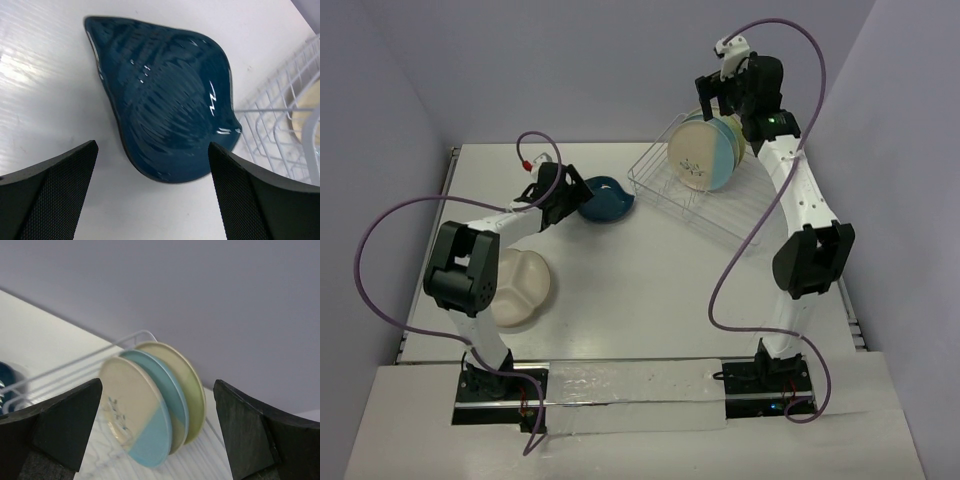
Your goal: Load the plates into the dish rack
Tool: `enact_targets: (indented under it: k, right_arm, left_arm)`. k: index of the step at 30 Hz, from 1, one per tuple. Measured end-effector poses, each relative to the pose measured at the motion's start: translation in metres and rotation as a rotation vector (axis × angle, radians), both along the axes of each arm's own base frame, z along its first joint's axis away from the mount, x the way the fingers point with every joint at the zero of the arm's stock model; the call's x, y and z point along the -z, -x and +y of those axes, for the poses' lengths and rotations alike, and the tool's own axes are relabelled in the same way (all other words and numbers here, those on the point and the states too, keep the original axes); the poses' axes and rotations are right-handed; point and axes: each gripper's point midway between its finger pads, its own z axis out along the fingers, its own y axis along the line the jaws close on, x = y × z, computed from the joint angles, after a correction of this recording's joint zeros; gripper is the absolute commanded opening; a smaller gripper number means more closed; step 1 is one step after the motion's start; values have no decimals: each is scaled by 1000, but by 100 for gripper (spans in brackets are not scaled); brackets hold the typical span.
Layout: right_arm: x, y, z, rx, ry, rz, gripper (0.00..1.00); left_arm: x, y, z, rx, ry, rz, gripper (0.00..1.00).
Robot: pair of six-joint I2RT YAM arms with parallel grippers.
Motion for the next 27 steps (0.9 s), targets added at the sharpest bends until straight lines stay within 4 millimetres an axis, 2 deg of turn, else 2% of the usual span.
enact_targets:
  k: [3, 6, 10, 16, 19, 22, 23, 27]
  right_arm:
    - [-34, 22, 15, -39, -63, -56, 100]
    - [-46, 40, 32, -69, -128, -63, 100]
    - [-27, 54, 49, -88, -216, 5, 100]
    - [36, 69, 50, -41, -295, 166, 100]
    - [56, 75, 47, -7, -323, 209, 100]
    - [65, 86, 43, 21, -347, 234, 100]
    - [65, 90, 42, 28, -357, 232, 100]
    - [53, 103, 36, 52, -389, 199, 100]
  left_arm:
    - [7, -8, 9, -13, -9, 4, 99]
    - [10, -18, 10, -10, -8, -2, 99]
    - [21, -24, 8, -6, 1, 11, 99]
    - [40, -31, 10, -23, 0, 42, 97]
    - [45, -37, 8, -31, 4, 47, 95]
    - [45, -45, 6, -33, 8, 38, 87]
    - [45, -48, 5, -36, 10, 34, 87]
    - [48, -54, 6, -48, 3, 28, 73]
